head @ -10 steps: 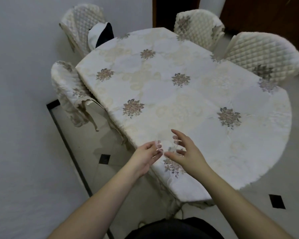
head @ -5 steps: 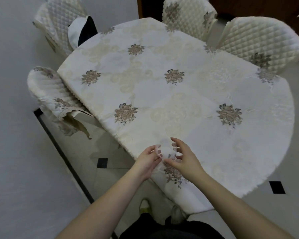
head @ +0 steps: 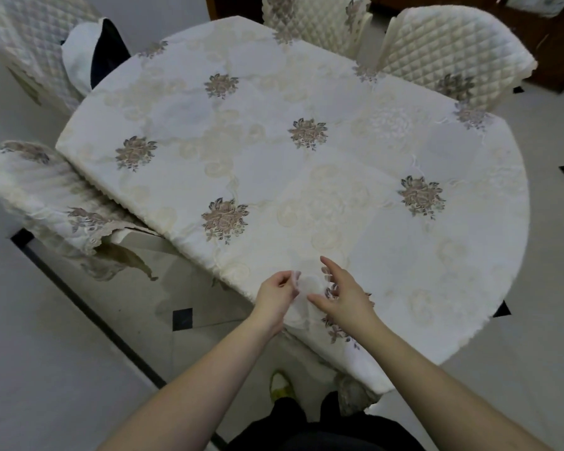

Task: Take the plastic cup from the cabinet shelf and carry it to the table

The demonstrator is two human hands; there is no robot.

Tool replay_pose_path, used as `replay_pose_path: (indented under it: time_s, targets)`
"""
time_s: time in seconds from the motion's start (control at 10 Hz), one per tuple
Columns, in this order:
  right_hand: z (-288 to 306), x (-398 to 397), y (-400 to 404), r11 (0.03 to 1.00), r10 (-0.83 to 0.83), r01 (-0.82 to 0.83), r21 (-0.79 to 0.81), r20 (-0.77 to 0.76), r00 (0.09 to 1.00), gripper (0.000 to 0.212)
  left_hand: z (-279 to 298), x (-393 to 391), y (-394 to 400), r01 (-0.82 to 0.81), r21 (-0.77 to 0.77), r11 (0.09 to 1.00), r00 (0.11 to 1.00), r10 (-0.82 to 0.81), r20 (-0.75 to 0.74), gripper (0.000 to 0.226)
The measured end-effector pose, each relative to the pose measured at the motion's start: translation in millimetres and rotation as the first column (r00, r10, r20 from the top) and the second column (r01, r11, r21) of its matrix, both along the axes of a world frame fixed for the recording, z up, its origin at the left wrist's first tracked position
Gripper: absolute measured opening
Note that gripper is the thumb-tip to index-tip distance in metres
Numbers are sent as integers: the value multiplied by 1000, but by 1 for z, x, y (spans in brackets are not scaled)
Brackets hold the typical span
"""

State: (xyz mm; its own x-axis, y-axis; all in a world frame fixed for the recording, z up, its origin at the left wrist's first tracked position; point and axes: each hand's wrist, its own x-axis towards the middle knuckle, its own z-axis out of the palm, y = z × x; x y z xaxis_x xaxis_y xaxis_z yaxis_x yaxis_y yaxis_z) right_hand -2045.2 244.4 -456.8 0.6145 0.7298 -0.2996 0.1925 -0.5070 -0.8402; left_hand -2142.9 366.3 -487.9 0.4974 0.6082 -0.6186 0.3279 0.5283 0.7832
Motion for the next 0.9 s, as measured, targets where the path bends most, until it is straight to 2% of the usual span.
replay_pose_path:
  time_s: [0.1,0.5,0.6,0.8,0.9]
  targets:
    - [-6,0,-1,1000,-23,23,-15,6,1000,82,-3,1,2,38,13,999,999,-38,4,22]
    - [-10,5,-1,999,-39,42,-31,79,996,79,-3,8,6,106,-19,994,993,-105,49,25]
    - [-9,8,2,999,-20,26,-35,153,988,77,6,9,8,148,-9,989,987,-147,70,26]
    - [-4,14,3,998,17,-9,-64,132,991,82,10,10,13,269,135,954,962,-272,4,31]
    - [0,13,0,999,1,5,-47,118,993,91,14,12,11,216,107,971,976,-217,2,38]
